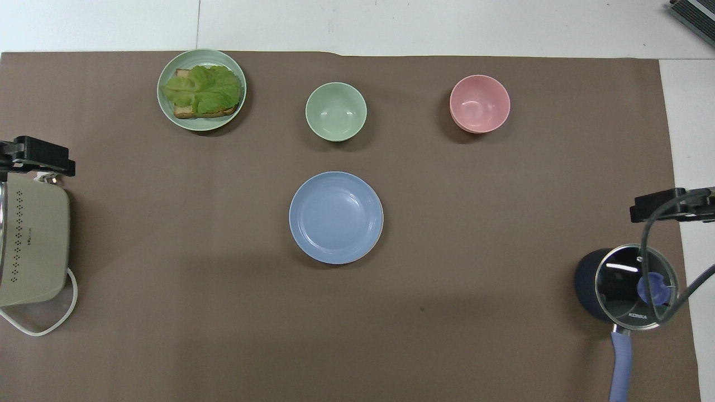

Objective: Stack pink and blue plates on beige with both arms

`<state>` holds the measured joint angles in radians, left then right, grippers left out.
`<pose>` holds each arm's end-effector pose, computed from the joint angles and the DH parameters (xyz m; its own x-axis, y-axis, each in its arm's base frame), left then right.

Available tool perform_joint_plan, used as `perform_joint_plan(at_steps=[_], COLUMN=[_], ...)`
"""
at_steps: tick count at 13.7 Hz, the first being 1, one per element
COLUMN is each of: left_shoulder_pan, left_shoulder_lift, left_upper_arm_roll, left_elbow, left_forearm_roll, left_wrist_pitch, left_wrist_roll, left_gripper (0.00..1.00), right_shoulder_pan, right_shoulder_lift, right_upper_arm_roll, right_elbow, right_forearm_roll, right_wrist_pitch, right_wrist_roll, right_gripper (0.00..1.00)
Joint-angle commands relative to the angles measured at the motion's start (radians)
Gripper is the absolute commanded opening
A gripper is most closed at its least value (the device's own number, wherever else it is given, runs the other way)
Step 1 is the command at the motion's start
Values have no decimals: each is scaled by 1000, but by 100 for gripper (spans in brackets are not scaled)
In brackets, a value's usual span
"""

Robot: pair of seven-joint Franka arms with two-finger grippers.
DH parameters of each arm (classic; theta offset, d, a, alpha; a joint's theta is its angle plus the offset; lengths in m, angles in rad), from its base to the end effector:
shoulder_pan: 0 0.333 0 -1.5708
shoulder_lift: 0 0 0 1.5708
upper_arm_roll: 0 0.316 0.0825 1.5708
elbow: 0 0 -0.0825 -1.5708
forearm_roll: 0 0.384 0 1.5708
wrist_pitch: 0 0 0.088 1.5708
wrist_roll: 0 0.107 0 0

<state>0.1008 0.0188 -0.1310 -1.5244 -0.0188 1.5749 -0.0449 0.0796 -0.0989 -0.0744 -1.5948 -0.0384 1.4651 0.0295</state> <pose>0.5610 -0.0182 0.6364 0.9994 0.0149 0.0309 0.0142 -0.9996 0.0226 0.5124 -0.0040 0.6568 0.9992 -0.0277 -0.0301 -0.0268 -0.9991 0.0318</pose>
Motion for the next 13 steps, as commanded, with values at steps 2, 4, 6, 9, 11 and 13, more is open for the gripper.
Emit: perform_joint_plan(at_steps=[2,4,6,9,11,13], left_shoulder_pan=[4,4,4,4,4,4], left_shoulder_lift=[-7,-5,-7,-7,-7,-7], left_upper_arm_roll=[-4,-4,-4,-4,-4,-4], left_elbow=[-2,-2,-2,-2,-2,-2], left_forearm_roll=[17,17,17,17,17,17], left_wrist_pitch=[-13,-12,-13,-13,-13,-13], left_wrist_roll=[10,10,10,10,10,10], left_gripper=[100,100,100,100,100,100], right_shoulder_pan=[-15,-17,-17,-17,-17,-17], right_shoulder_lift=[-16,-18,-16,-18,-18,-18], right_upper_arm_roll=[4,2,2,2,2,2], right_elbow=[-10,-11,-11,-11,-13,-13], right_forearm_roll=[28,28,28,26,26,28], right_wrist_pitch=[-6,-5,1,3,3,3], right_wrist_roll=[-8,-8,-7,-8,-8,-8], right_gripper=[100,100,100,100,100,100])
